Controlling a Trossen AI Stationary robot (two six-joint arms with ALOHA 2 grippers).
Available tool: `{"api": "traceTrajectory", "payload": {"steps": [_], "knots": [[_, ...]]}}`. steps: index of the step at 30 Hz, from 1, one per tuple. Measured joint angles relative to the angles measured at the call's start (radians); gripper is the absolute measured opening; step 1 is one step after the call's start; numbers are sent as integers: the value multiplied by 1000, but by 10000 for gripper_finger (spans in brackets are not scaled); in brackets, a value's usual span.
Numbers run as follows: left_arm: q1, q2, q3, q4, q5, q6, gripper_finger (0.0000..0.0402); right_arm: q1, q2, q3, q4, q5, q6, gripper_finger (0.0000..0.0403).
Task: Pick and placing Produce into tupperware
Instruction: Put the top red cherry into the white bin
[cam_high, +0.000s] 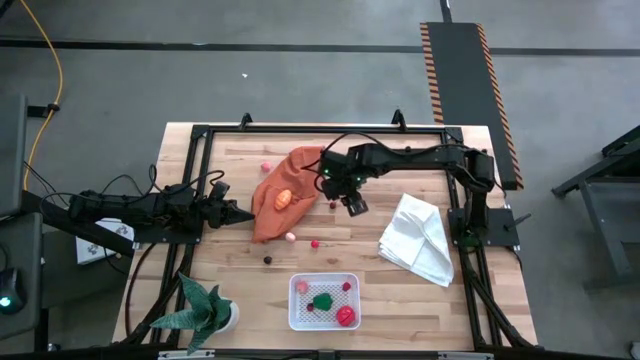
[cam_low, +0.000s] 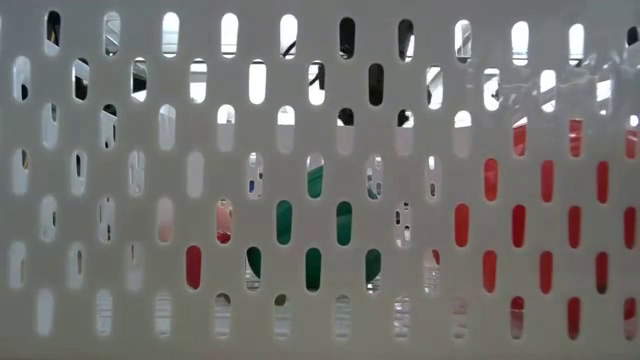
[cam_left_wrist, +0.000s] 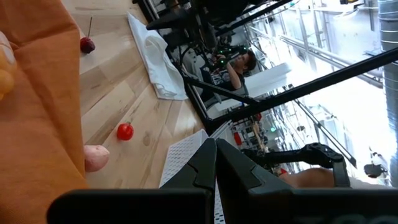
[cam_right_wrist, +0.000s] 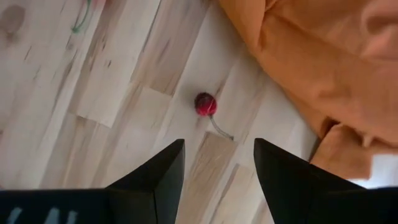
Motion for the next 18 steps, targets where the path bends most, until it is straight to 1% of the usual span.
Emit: {"api": "traceTrajectory", "payload": {"steps": [4, 13, 18], "knots": [[0, 0, 0, 0, 0, 0, 1, 0, 7, 0, 17, 0, -28, 184], [0, 0, 0, 0, 0, 0, 1, 1, 67, -1, 25, 0, -30, 184], [0, 0, 0, 0, 0, 0, 1, 1, 97, -1, 46, 0, -67, 184]]}}
